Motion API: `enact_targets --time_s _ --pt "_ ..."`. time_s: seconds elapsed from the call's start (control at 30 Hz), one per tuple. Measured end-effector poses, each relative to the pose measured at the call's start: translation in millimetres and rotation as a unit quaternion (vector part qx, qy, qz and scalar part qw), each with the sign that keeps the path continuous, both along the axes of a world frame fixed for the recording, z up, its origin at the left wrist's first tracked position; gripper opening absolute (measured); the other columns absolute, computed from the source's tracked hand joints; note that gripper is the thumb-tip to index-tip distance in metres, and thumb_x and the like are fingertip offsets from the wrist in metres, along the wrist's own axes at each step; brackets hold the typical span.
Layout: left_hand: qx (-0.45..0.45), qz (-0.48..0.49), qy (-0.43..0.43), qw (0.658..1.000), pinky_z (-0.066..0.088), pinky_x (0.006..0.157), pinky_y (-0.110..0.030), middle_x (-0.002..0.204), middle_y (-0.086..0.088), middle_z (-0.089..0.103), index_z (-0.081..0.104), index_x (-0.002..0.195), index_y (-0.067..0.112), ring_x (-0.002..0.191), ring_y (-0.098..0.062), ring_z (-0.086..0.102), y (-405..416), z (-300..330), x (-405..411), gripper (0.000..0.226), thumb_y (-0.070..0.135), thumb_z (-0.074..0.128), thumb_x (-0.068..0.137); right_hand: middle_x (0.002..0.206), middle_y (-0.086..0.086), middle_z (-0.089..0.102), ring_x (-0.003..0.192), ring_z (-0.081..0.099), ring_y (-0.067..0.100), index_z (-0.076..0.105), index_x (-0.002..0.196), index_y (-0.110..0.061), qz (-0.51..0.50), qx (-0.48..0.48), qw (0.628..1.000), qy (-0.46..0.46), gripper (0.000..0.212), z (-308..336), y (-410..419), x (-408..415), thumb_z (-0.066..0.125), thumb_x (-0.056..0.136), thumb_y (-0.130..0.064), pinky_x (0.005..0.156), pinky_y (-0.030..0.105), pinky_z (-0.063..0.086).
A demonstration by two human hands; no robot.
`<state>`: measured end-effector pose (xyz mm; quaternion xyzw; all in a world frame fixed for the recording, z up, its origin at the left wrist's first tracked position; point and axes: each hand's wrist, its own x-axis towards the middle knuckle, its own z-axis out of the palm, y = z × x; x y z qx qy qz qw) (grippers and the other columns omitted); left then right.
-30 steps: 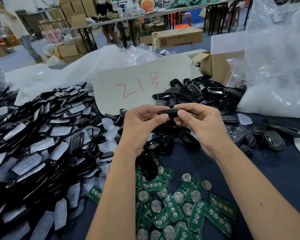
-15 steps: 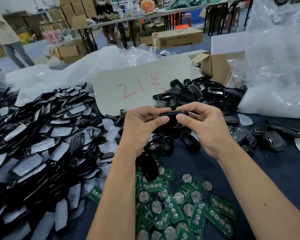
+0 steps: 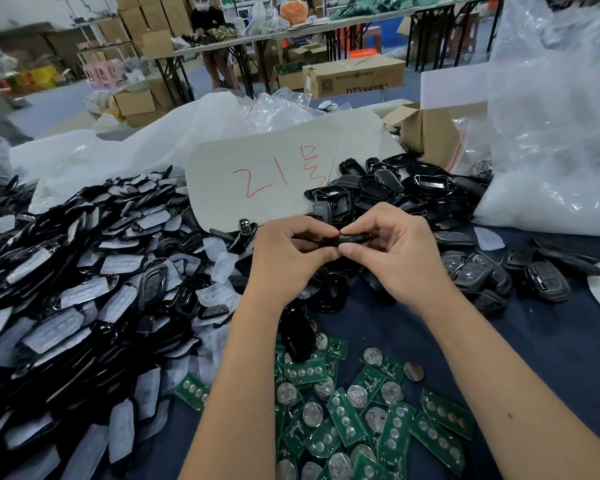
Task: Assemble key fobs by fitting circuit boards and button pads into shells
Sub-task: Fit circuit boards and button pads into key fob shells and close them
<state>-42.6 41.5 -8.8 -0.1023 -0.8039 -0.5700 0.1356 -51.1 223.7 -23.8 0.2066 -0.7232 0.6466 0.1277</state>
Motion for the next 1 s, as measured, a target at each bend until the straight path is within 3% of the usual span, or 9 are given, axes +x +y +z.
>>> enact_targets --time_s 0.17,0.27,0.37,0.43,0.5,0.6,0.67,0.8,1.0 --pt "-0.024 -0.003 0.026 0.999 0.061 0.078 -0.027 0.081 0.008 0.076 0.070 0.094 0.023 0.080 -0.007 0.073 12.0 0.7 -0.1 0.039 -0.002 0.087 0.069 0.096 0.007 0.066 0.084 0.068 0.035 0.078 0.090 -0.017 -0.016 0.033 0.999 0.004 0.025 -3.1 1.0 -3.0 0.087 0.076 0.001 0.076 0.056 0.057" --pt "0.016 0.010 0.001 1.000 0.060 0.076 -0.025 0.078 0.003 0.076 0.066 0.099 0.019 0.076 -0.012 0.075 13.3 -2.2 -0.3 0.041 0.001 0.090 0.071 0.092 -0.003 0.072 0.080 0.069 0.019 0.075 0.100 -0.025 -0.029 0.010 0.999 -0.021 0.025 -4.3 1.0 -3.7 0.085 0.078 -0.016 0.075 0.041 0.059" --pt "0.118 0.009 -0.069 0.991 0.061 0.073 -0.028 0.076 -0.001 0.074 0.069 0.105 0.013 0.075 -0.018 0.074 13.1 -2.4 0.0 0.040 -0.004 0.087 0.075 0.088 -0.008 0.071 0.075 0.063 0.010 0.072 0.107 -0.027 -0.037 -0.084 0.993 -0.075 0.023 -5.2 -0.7 -7.1 0.077 0.085 -0.028 0.069 0.028 0.053" --pt "0.214 -0.011 -0.106 0.971 0.063 0.075 -0.034 0.082 -0.013 0.071 0.070 0.106 0.008 0.080 -0.026 0.073 12.3 -1.9 0.4 0.036 -0.010 0.082 0.077 0.077 -0.010 0.069 0.067 0.058 0.007 0.075 0.099 -0.025 -0.056 -0.072 0.991 -0.094 0.014 -7.6 0.0 -9.0 0.070 0.090 -0.035 0.063 0.024 0.047" --pt "0.274 -0.036 -0.127 0.953 0.062 0.078 -0.034 0.089 -0.022 0.066 0.070 0.102 0.005 0.086 -0.030 0.071 11.1 -1.7 1.1 0.032 -0.014 0.078 0.078 0.064 -0.010 0.062 0.059 0.052 0.006 0.076 0.090 -0.021 -0.061 -0.045 0.991 -0.110 0.021 -11.0 0.0 -8.9 0.065 0.097 -0.038 0.059 0.025 0.042" --pt "0.320 -0.074 -0.158 0.931 0.062 0.078 -0.033 0.091 -0.020 0.069 0.069 0.100 0.002 0.087 -0.029 0.074 10.3 1.1 3.3 0.033 -0.007 0.080 0.070 0.056 -0.002 0.049 0.055 0.040 0.012 0.070 0.079 -0.008 -0.043 -0.042 0.992 -0.111 0.039 -11.0 -1.8 -6.3 0.063 0.102 -0.039 0.053 0.027 0.034" --pt "0.331 -0.092 -0.174 0.923 0.062 0.076 -0.032 0.095 -0.023 0.066 0.067 0.099 0.000 0.086 -0.029 0.073 10.2 2.5 3.8 0.038 -0.003 0.080 0.064 0.054 -0.001 0.043 0.053 0.035 0.013 0.070 0.077 -0.006 -0.032 -0.053 0.992 -0.109 0.041 -8.2 -2.7 -4.4 0.065 0.102 -0.038 0.048 0.022 0.030" --pt "0.326 -0.112 -0.187 0.920 0.062 0.074 -0.031 0.092 -0.020 0.065 0.063 0.099 -0.001 0.080 -0.025 0.075 10.4 2.9 3.5 0.041 -0.003 0.080 0.061 0.052 -0.004 0.039 0.047 0.029 0.011 0.078 0.076 -0.018 -0.003 -0.091 0.988 -0.128 0.030 -4.0 -2.8 -1.0 0.070 0.099 -0.035 0.043 0.020 0.025" --pt "0.321 -0.122 -0.193 0.919 0.062 0.074 -0.031 0.090 -0.017 0.068 0.061 0.103 -0.001 0.081 -0.024 0.074 7.3 0.1 2.9 0.045 -0.003 0.081 0.062 0.051 -0.003 0.037 0.045 0.024 0.011 0.068 0.060 -0.020 0.008 -0.104 0.985 -0.136 0.040 0.2 -4.4 0.2 0.070 0.098 -0.031 0.043 0.022 0.021"
